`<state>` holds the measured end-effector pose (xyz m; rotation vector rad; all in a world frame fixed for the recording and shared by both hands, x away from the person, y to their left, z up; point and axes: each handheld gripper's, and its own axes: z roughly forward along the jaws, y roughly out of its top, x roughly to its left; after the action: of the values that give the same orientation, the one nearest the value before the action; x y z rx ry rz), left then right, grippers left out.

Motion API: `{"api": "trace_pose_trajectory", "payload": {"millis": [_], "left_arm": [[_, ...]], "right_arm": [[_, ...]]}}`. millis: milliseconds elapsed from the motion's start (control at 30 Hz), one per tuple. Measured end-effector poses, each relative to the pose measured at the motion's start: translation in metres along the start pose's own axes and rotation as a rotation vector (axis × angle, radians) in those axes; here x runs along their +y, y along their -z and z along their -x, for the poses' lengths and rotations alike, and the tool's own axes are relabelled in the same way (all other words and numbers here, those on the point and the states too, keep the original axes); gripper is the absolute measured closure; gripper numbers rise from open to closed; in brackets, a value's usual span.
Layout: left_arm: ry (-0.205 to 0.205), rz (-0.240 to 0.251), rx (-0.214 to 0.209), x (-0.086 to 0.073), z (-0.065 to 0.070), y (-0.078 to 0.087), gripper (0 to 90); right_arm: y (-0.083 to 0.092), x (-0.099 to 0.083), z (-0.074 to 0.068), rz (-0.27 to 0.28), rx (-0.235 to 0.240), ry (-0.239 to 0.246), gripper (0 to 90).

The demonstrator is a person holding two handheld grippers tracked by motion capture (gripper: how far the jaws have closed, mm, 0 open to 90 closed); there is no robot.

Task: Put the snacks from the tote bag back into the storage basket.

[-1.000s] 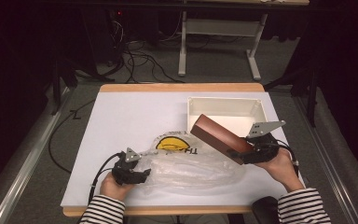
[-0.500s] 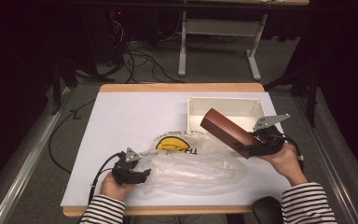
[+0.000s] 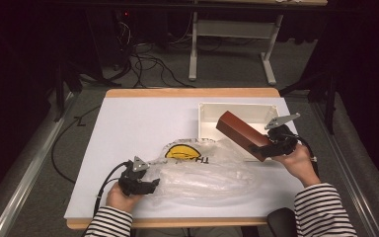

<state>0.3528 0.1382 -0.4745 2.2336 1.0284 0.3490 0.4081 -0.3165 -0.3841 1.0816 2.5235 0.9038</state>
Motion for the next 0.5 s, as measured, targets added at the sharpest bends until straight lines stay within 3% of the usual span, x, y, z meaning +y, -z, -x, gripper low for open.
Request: {"api": "trace_pose_trajectory", "payload": {"millis": [500], "left_arm": [[-0.001,-0.001,-0.001,0.0,0.0,0.0,35.0]], "right_arm": [[-0.032,0.007,0.015,-0.086,-0.031,-0.055,43.3]]}}
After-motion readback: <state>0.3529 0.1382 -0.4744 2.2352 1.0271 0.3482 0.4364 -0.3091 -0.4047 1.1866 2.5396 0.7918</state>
